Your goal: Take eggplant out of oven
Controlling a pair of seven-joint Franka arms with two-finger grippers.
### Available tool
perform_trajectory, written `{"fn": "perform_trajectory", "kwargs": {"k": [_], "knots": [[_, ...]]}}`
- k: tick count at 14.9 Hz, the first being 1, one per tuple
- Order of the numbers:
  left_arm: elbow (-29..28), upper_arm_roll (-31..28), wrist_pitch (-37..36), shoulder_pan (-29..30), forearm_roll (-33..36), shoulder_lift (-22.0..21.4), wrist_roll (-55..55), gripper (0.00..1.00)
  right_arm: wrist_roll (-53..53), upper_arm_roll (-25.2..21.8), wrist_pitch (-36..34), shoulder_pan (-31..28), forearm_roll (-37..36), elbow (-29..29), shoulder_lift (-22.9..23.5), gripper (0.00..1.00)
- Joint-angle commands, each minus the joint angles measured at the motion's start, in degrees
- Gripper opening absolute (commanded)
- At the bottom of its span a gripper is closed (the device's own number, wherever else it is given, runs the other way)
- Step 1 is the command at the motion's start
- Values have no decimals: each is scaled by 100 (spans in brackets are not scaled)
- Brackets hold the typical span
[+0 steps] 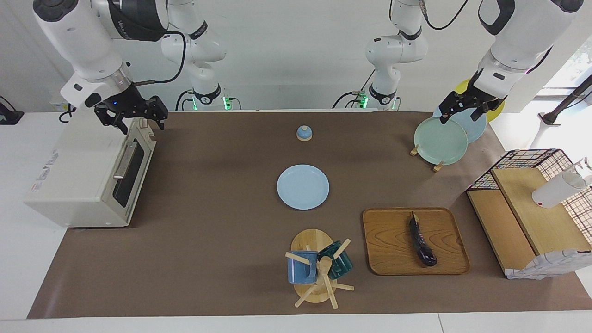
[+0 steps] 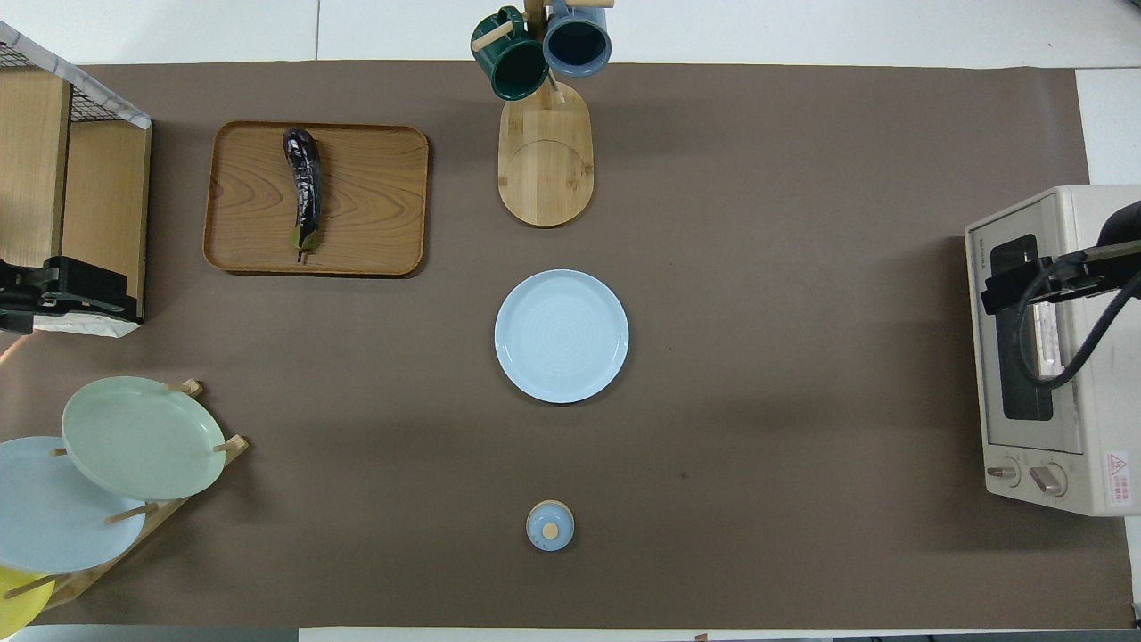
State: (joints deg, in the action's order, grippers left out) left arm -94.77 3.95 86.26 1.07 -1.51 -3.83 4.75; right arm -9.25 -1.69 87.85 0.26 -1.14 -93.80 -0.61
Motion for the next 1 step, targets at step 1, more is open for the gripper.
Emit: {"fn": "perform_trajectory", "kwargs": {"k": [1], "knots": [[20,44,-101,69,1,-4,-35,100,82,37,-83,-78,140,-24,-62,100]]}}
